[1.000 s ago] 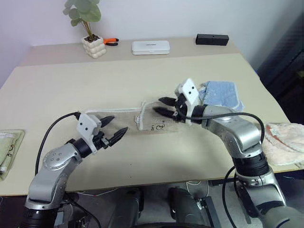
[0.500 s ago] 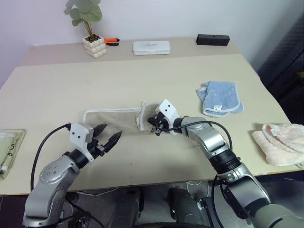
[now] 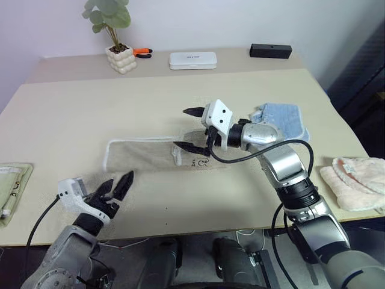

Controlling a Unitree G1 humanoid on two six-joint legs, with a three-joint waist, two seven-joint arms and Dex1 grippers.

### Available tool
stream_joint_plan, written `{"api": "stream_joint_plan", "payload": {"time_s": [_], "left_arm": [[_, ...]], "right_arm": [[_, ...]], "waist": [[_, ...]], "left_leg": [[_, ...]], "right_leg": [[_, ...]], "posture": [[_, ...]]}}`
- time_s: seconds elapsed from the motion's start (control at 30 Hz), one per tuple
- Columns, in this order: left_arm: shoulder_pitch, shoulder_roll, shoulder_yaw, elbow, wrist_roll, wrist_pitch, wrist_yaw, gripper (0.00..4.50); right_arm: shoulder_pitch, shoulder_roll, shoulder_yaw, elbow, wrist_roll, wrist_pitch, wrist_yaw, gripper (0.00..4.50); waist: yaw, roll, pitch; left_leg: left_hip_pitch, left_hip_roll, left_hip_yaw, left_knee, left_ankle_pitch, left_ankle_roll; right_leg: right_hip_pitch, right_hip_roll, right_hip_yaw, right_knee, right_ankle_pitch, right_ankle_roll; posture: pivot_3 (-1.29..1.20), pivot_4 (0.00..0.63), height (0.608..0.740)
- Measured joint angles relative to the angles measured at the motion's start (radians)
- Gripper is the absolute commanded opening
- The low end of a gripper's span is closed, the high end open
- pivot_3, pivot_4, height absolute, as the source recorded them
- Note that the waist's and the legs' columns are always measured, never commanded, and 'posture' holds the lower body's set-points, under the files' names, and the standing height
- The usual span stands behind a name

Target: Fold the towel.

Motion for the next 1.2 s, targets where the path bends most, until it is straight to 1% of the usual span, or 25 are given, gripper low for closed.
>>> {"api": "stream_joint_plan", "payload": {"time_s": [0.17,0.27,0.3,0.37,0.57,0.6,0.7,0.77,0.87,0.97,1.07,1.13,1.2], "left_arm": [[-0.145,-0.041,0.051,0.118,-0.196,-0.004,0.251,4.5],[-0.223,-0.042,0.065,0.179,-0.251,-0.022,0.333,4.5],[-0.248,-0.041,0.067,0.198,-0.261,-0.026,0.351,4.26],[-0.287,-0.039,0.068,0.235,-0.268,-0.037,0.381,3.62],[-0.321,-0.032,0.054,0.307,-0.269,-0.038,0.403,0.51],[-0.323,-0.032,0.053,0.308,-0.269,-0.038,0.402,0.1],[-0.333,-0.013,0.059,0.308,-0.262,-0.067,0.375,0.04],[-0.347,0.015,0.091,0.305,-0.244,-0.109,0.339,0.04],[-0.343,0.133,0.161,0.277,-0.197,-0.151,0.271,0.04],[-0.328,0.231,0.198,0.253,-0.164,-0.161,0.204,0.04],[-0.321,0.31,0.185,0.226,-0.112,-0.153,0.128,0.04],[-0.328,0.352,0.145,0.191,-0.086,-0.138,0.067,0.04],[-0.347,0.381,0.077,0.14,-0.075,-0.116,-0.007,0.04]], "right_arm": [[0.029,0.013,0.019,-0.012,-0.003,-0.004,0.01,4.47],[0.033,0.012,0.021,-0.015,-0.01,-0.008,0.01,4.47],[0.038,0.011,0.022,-0.018,-0.014,-0.011,0.01,4.49],[0.053,0.01,0.027,-0.026,-0.019,-0.016,0.011,4.5],[0.075,0.004,0.041,-0.06,-0.034,-0.016,0.013,4.5],[0.081,0.003,0.041,-0.07,-0.035,-0.016,0.012,4.5],[0.096,0.001,0.042,-0.083,-0.042,-0.01,0.01,4.5],[0.103,-0.005,0.042,-0.092,-0.042,-0.001,0.008,4.5],[0.112,-0.02,0.042,-0.107,-0.043,0.004,0.007,4.5],[0.113,-0.022,0.042,-0.107,-0.043,0.004,0.007,4.5],[0.113,-0.022,0.042,-0.107,-0.044,0.004,0.007,4.5],[0.113,-0.02,0.042,-0.107,-0.047,0.001,0.006,4.5],[0.113,-0.019,0.043,-0.106,-0.051,0.001,0.005,4.5]], "waist": [[0.001,-0.001,0.0],[0.001,-0.001,-0.001],[0.001,-0.001,-0.001],[0.001,-0.001,-0.001],[0.001,-0.001,-0.001],[0.001,-0.001,-0.001],[0.0,-0.001,-0.001],[-0.002,-0.002,-0.001],[-0.004,-0.002,-0.001],[-0.002,-0.002,-0.001],[0.002,-0.003,-0.001],[0.002,-0.004,-0.001],[0.001,-0.004,-0.001]], "left_leg": [[0.0,-0.001,0.0,0.001,0.0,0.0],[0.001,-0.001,0.001,0.0,0.0,-0.001],[0.001,-0.001,0.001,0.0,0.0,-0.001],[0.001,-0.001,0.001,0.0,0.0,-0.001],[0.001,-0.001,0.001,0.0,0.0,-0.001],[0.001,-0.001,0.001,0.0,0.0,-0.001],[0.001,-0.001,0.001,0.0,0.0,-0.001],[0.001,-0.001,0.001,0.0,0.0,-0.001],[0.001,0.001,0.001,-0.001,0.0,-0.003],[0.001,0.001,0.001,-0.001,-0.001,-0.003],[0.001,0.0,0.001,0.0,-0.001,-0.003],[0.001,0.0,0.001,0.0,-0.001,-0.003],[0.001,0.0,0.001,0.0,-0.001,-0.003]], "right_leg": [[0.001,0.0,0.0,0.0,0.001,0.002],[0.001,0.001,0.0,0.0,0.001,0.002],[0.001,0.001,0.0,0.0,0.001,0.002],[0.001,0.001,0.0,0.001,0.001,0.002],[0.001,0.001,0.0,0.001,0.001,0.002],[0.001,0.001,0.0,0.001,0.001,0.002],[0.001,0.001,0.0,0.0,0.001,0.001],[0.0,0.002,0.001,0.001,0.0,0.0],[-0.001,0.004,0.002,0.001,0.0,-0.001],[-0.001,0.004,0.002,0.0,0.0,-0.001],[0.0,0.003,0.002,0.0,0.0,-0.001],[0.0,0.003,0.002,0.0,0.0,-0.001],[0.0,0.003,0.002,0.0,0.0,-0.001]], "posture": [[0.0,0.15,0.74],[0.0,0.15,0.74],[0.0,0.15,0.74],[0.0,0.15,0.74],[0.0,0.15,0.74],[0.0,0.15,0.74],[0.0,0.15,0.74],[0.0,0.15,0.74],[0.0,0.15,0.74],[0.0,0.15,0.74],[0.0,0.15,0.74],[0.0,0.15,0.74],[0.0,0.15,0.74]]}}
